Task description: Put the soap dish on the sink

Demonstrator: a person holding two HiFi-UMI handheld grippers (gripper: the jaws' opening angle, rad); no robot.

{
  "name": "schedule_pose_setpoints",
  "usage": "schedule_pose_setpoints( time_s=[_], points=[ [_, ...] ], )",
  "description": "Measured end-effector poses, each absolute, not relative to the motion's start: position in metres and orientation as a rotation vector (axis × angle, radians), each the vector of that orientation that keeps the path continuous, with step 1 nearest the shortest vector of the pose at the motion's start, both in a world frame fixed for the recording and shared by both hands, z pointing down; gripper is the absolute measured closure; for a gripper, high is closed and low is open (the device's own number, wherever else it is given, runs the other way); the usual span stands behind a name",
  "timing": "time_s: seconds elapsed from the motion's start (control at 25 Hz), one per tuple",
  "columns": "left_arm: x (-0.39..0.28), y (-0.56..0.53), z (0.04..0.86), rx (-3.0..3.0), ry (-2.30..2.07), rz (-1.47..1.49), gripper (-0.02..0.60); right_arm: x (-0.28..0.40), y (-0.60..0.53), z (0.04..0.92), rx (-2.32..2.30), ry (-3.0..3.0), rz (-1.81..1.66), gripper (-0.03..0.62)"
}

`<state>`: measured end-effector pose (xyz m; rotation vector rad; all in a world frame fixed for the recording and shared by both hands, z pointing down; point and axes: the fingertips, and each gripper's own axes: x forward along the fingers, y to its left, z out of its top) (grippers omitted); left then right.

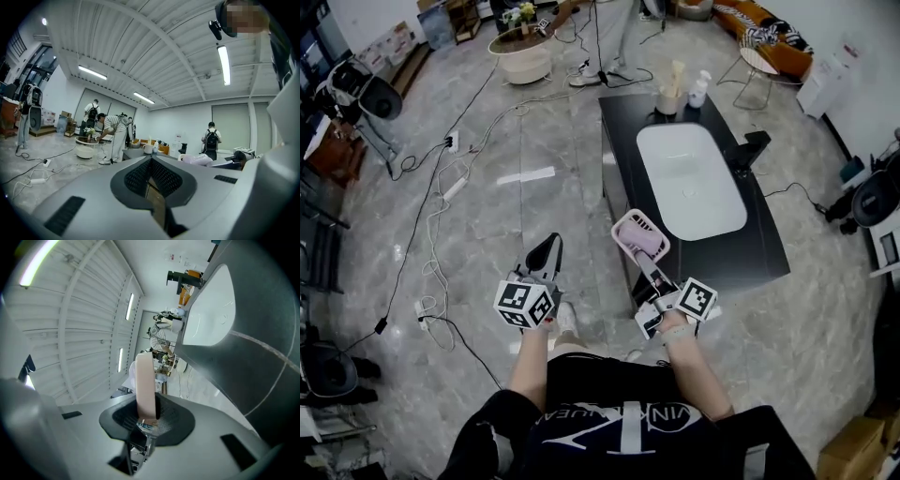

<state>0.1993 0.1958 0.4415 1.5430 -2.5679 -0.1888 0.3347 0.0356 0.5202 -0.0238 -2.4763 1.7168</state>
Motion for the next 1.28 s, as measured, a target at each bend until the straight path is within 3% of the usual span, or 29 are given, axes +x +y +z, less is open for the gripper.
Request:
schedule_pose_setpoints(
  time_s=[0.16,0.88,1.28],
  points=[
    [0.157,0.178,0.44,1.616,-2.517,-0.184,0.568,0.289,0.036,0.494,-0.174,-2.619,1.727,0.51],
    [0.027,0.188,0.449,1.786,-2.327,-0.178,0.568,0.177,0.057,0.5,0.078,-2.671,1.82,0.51],
    [-0.011,0.22,0.462,1.781,-2.308,-0.188,0.568,0.138,0.072,0.51,0.127,-2.666,1.804,0.51]
  ],
)
